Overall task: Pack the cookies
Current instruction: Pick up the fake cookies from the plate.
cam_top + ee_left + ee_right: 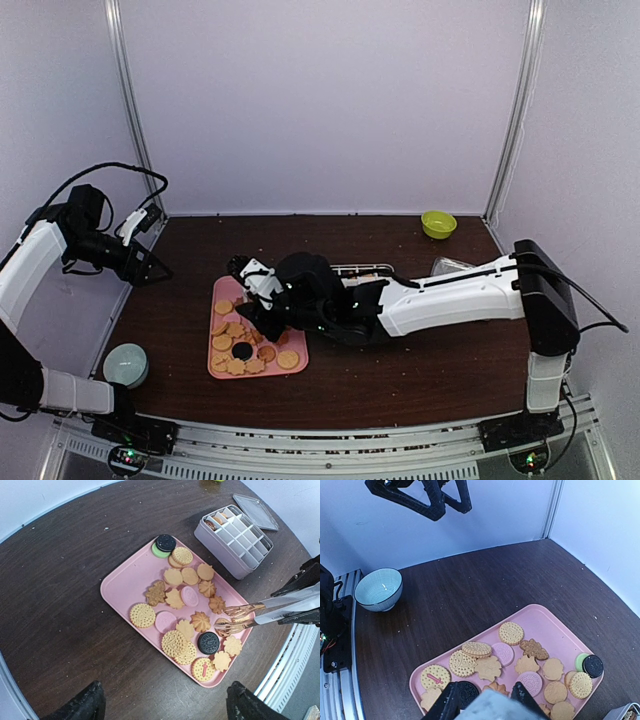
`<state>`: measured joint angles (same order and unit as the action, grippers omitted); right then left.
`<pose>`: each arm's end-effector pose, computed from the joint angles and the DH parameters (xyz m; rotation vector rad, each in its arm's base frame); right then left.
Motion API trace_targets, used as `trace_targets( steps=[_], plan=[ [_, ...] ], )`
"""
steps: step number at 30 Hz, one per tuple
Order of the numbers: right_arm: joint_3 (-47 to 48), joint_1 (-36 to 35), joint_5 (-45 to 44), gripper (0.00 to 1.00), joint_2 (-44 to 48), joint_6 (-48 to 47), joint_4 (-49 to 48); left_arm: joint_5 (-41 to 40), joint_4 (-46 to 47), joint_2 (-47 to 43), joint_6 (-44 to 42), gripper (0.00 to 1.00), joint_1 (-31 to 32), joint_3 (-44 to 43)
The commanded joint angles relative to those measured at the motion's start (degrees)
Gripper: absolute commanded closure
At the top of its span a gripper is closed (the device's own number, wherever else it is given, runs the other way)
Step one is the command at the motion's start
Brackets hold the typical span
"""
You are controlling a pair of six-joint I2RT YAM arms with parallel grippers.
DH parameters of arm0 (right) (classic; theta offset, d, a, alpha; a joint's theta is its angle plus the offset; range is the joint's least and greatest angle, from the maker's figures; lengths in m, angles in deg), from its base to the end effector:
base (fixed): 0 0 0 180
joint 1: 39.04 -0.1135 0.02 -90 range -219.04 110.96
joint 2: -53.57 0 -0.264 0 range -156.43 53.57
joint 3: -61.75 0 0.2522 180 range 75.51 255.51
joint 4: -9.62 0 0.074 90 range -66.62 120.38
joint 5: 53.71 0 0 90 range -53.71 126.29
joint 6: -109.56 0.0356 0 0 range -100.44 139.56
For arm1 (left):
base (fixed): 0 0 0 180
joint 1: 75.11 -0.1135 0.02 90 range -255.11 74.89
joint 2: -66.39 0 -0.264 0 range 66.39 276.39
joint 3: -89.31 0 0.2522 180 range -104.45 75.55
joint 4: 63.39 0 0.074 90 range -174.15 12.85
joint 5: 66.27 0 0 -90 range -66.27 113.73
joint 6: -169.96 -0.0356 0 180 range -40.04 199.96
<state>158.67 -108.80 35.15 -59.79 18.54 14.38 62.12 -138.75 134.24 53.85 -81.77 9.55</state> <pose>0.1628 0.4396 0.2449 -1.1592 1.6556 0.7646 0.2139 0.0027 0.3189 0.6102 2.3730 -0.6531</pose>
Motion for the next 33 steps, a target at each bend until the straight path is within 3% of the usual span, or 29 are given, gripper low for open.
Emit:
trace_targets(
  steps=[1,13,33],
  plan=[
    [-1.76,-0.38,0.66,0.65,0.86,1.31,-1.77,0.98,-0.45,-0.53,-0.96,0.14,-0.37,0.34],
    [0.97,-2.38,3.61,0.65,-0.38,2.01,-2.48,0.90,-0.44,-0.79,-0.76,0.14,-0.36,0.01],
    [7.06,-0.08,4.03,0.66,-1.03,-0.51,4.30,0.99,-0.40,-0.79,-0.73,0.14,-0.36,-0.28]
  ],
)
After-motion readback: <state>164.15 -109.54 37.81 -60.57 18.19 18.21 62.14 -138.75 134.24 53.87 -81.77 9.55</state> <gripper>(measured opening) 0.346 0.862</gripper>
